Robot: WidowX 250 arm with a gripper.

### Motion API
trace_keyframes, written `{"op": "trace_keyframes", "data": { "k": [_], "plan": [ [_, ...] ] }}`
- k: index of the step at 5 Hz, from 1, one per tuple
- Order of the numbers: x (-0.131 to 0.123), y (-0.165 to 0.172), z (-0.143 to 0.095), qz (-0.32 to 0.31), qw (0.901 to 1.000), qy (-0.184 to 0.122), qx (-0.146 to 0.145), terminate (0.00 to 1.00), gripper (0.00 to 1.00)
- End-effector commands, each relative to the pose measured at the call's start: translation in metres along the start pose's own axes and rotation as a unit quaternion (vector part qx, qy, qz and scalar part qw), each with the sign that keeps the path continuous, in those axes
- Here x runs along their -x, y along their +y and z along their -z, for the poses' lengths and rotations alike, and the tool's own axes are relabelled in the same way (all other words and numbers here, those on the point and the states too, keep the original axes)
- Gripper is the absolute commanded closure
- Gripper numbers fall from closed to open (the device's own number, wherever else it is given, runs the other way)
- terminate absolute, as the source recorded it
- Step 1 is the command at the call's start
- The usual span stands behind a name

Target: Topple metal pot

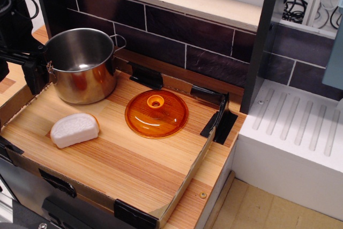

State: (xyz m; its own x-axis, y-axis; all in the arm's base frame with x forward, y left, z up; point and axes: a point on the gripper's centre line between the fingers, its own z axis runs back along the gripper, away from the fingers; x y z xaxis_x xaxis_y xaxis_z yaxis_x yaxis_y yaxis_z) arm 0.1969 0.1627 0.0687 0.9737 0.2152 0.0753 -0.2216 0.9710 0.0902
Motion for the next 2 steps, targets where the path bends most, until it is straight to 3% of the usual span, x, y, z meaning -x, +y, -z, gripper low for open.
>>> {"op": "trace_keyframes", "data": {
  "k": [1, 2],
  "plan": [
    [0.0, 0.0, 0.0, 0.0, 1.0, 0.0, 0.0, 0.0, 0.0],
    [-0.008, 0.005, -0.011, 0.039, 0.9991, -0.002, 0.012, 0.0, 0.0]
  ]
}}
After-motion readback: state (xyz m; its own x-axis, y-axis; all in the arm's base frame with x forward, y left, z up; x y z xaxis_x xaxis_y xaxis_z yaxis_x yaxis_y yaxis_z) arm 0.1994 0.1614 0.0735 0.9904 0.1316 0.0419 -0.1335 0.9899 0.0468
